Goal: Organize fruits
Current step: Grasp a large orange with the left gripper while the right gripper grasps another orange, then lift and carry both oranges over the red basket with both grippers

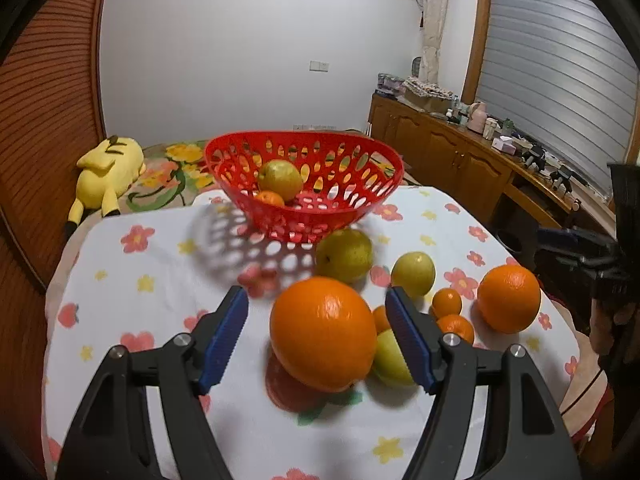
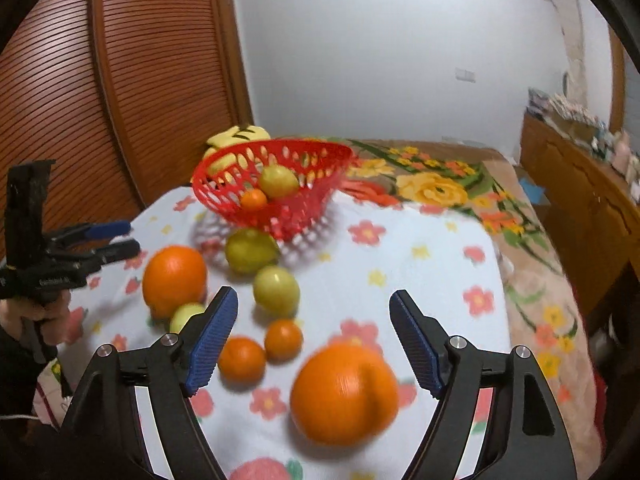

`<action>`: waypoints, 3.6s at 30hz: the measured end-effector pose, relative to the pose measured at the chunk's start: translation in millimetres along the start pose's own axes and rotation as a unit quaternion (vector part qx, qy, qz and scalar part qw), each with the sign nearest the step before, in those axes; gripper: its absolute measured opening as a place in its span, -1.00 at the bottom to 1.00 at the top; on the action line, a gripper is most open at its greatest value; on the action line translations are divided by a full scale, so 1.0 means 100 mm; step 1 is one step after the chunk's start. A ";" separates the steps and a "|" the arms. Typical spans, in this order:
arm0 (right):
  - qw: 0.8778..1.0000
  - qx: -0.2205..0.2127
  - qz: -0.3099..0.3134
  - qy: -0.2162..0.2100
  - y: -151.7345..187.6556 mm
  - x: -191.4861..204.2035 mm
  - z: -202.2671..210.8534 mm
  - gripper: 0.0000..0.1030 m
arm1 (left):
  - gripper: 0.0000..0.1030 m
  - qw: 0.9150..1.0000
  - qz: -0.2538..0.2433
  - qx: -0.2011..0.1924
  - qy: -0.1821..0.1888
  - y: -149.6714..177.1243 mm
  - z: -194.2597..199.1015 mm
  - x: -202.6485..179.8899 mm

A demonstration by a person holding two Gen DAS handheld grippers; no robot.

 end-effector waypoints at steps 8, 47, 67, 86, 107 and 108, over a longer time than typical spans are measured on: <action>1.000 0.006 -0.012 0.023 0.31 -0.15 -0.01 0.64 | 0.39 1.000 0.001 0.017 -0.001 0.17 -0.13 -0.05; 0.998 0.050 -0.048 0.013 0.64 -0.17 -0.55 0.64 | 0.47 0.998 0.022 0.053 0.008 0.31 -0.48 -0.07; 0.998 0.039 -0.025 0.035 0.61 -0.13 -0.59 0.65 | 0.62 0.996 0.024 0.081 0.017 0.27 -0.76 -0.08; 0.998 0.047 -0.021 0.030 0.61 -0.13 -0.58 0.64 | 0.57 0.998 0.020 0.064 0.018 0.24 -0.75 -0.07; 1.000 0.027 -0.010 0.006 0.30 -0.07 -0.39 0.63 | 0.54 0.999 0.041 0.020 0.010 0.08 -0.42 0.13; 1.000 0.025 -0.009 0.004 0.27 -0.06 -0.37 0.63 | 0.54 0.999 0.040 0.015 0.010 0.05 -0.39 0.12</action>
Point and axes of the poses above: each gripper's, at about its wrist camera, not at the fingertips, and z roughly against the way its jaws point, x to its left, y to its underside, the point moved 10 cm from there along -z, roughly the way its jaws point, and after that the axes turned 4 degrees about x, right-handed, at the moved point
